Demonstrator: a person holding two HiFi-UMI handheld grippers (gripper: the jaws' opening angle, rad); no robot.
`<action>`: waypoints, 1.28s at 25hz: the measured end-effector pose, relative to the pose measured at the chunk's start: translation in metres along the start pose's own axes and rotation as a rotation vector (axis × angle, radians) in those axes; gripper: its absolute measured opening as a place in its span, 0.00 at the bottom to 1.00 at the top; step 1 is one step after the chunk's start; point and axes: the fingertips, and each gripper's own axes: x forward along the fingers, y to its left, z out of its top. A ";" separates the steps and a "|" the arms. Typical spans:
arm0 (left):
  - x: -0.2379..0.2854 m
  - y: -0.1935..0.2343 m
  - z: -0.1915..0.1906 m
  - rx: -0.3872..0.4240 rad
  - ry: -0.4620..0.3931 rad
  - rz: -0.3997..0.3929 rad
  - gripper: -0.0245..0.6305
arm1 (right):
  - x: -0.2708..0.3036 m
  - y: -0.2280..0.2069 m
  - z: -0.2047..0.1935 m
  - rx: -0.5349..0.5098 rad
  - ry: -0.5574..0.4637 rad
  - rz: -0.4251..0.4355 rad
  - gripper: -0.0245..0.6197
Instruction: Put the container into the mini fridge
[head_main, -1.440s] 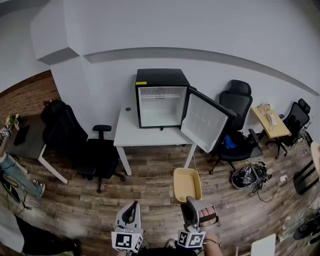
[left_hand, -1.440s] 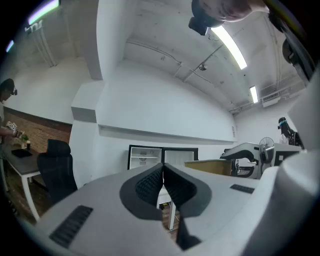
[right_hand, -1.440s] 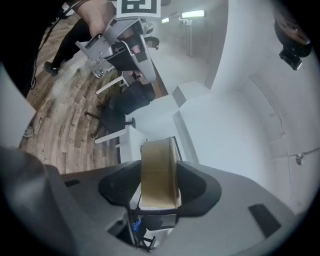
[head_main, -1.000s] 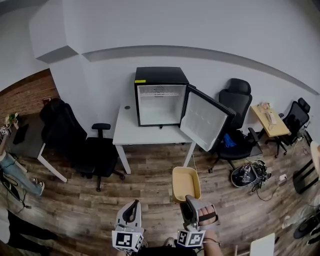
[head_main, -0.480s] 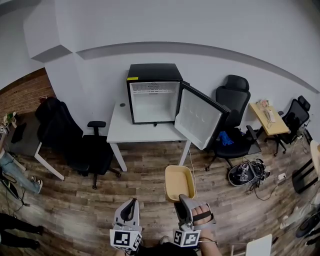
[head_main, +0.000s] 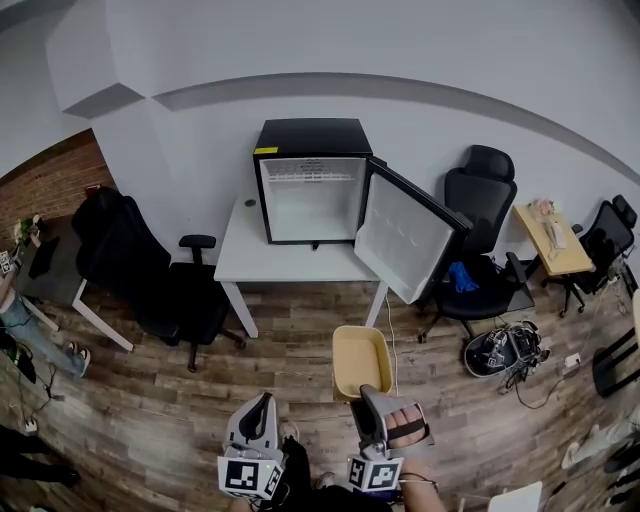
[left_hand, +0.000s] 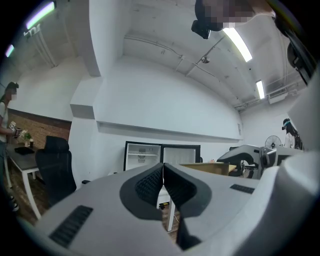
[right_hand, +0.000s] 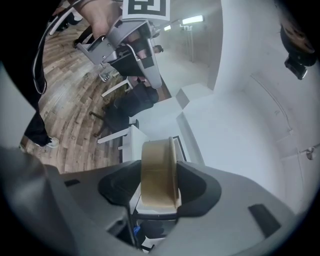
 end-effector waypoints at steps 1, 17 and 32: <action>0.008 0.002 -0.002 -0.001 0.001 -0.001 0.05 | 0.007 -0.001 -0.002 0.001 -0.001 0.001 0.39; 0.221 0.112 0.001 -0.005 -0.029 -0.097 0.05 | 0.228 -0.048 -0.014 -0.033 0.061 0.005 0.39; 0.351 0.199 -0.004 -0.030 -0.004 -0.142 0.05 | 0.399 -0.089 -0.017 -0.042 0.100 -0.008 0.39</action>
